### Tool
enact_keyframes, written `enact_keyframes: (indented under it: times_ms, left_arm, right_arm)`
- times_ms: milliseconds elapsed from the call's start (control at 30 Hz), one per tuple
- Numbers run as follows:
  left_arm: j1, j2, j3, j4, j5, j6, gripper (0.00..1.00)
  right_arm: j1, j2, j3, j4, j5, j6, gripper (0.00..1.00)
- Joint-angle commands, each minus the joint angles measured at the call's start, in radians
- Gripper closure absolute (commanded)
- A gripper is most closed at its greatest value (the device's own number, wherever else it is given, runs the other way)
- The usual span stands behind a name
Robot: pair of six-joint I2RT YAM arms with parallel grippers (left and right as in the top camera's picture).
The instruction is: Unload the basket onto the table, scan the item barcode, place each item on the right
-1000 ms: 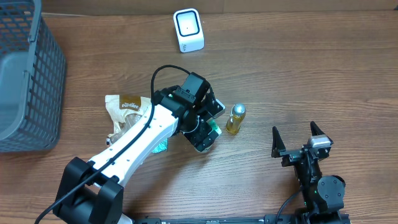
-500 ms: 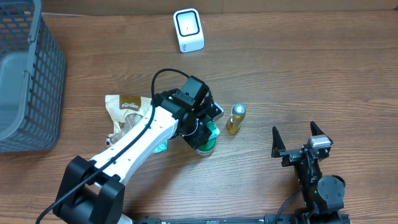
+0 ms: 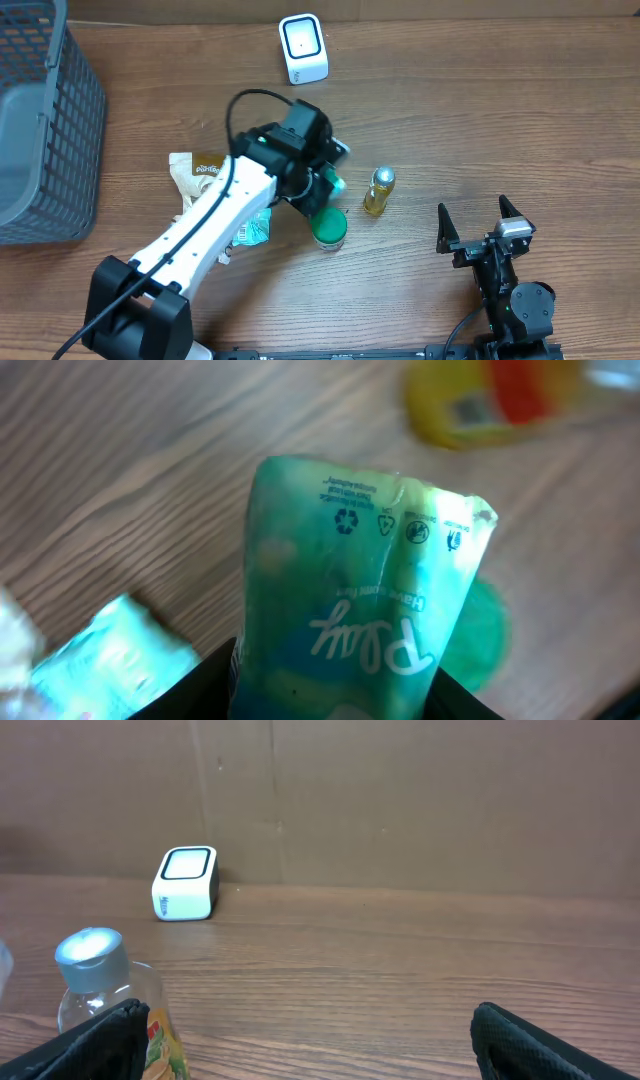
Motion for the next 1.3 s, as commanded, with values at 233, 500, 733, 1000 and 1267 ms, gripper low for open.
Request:
enact_keyframes:
  times_ms: [233,500,733,1000,1267]
  left_arm:
    - [0.058,-0.01,-0.088,0.031,-0.089,-0.305,0.53]
    - [0.051,-0.01,-0.263,0.111,-0.166,-0.436,0.44]
    - [0.051,-0.011,-0.274,0.15,-0.103,-0.438,0.2]
    - [0.087,-0.013,-0.116,0.05,-0.098,-0.434,0.14]
    - [0.24,-0.034,0.219,-0.104,-0.16,-0.385,0.12]
  right_arm:
    - [-0.003,-0.008,-0.01,0.006,-0.002,-0.001,0.0]
    - [-0.003,-0.008,-0.01,0.006,-0.002,-0.001,0.0]
    - [-0.003,-0.008,-0.01,0.006,-0.002,-0.001,0.0]
    - [-0.003,-0.008,-0.01,0.006,-0.002,-0.001,0.0]
    - [-0.003,-0.008,-0.01,0.006,-0.002,-0.001,0.0]
